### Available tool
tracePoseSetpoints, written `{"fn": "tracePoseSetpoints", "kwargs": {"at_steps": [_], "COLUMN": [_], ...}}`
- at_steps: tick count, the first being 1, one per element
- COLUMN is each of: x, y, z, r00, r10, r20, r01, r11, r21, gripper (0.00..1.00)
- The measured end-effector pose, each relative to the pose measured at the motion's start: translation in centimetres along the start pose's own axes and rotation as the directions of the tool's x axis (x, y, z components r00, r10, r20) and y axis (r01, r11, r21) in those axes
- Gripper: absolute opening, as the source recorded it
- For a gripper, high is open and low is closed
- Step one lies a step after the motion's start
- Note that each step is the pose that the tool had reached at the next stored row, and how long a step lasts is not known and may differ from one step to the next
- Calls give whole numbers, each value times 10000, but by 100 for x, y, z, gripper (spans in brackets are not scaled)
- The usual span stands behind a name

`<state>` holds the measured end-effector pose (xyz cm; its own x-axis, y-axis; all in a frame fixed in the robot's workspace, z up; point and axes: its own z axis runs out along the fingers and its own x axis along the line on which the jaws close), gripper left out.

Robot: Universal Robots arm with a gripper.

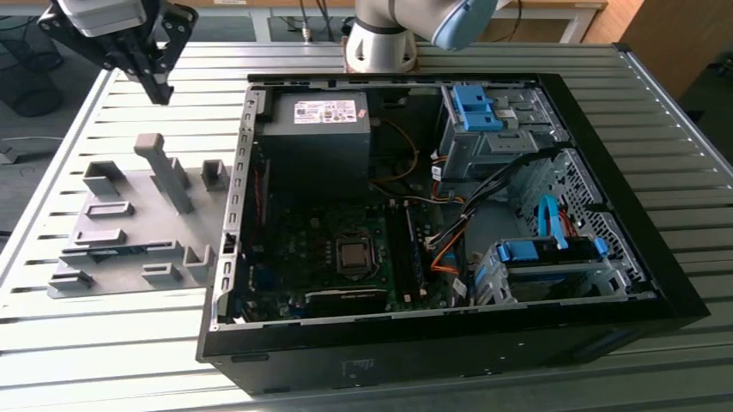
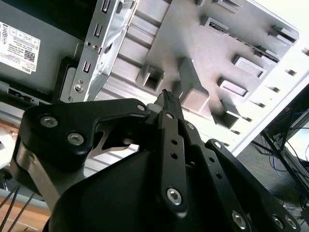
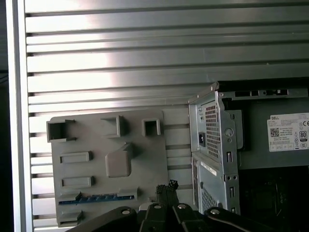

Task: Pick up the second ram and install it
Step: 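Reach for the second ram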

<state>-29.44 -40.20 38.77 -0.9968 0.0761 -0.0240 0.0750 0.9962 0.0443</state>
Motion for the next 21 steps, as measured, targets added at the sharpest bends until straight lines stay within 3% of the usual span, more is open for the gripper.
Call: {"fn": "tracePoseSetpoints", "kwargs": {"at_steps": [6,14,15,16,18,21], "x": [102,323,350,382,420,483], "y": [-102,-176,-181,-185,-191,-224], "z": [4,12,14,20,24,26], "r00": [10000,10000,10000,9999,9998,9997], "r10": [2,1,2,7,11,10], "r20": [-1,-10,-27,-129,-220,-227], "r01": [-2,-1,-2,-7,-10,-10], "r11": [10000,10000,10000,10000,10000,10000], "r21": [1,0,2,8,18,18], "gripper": [11,11,11,11,11,11]}}
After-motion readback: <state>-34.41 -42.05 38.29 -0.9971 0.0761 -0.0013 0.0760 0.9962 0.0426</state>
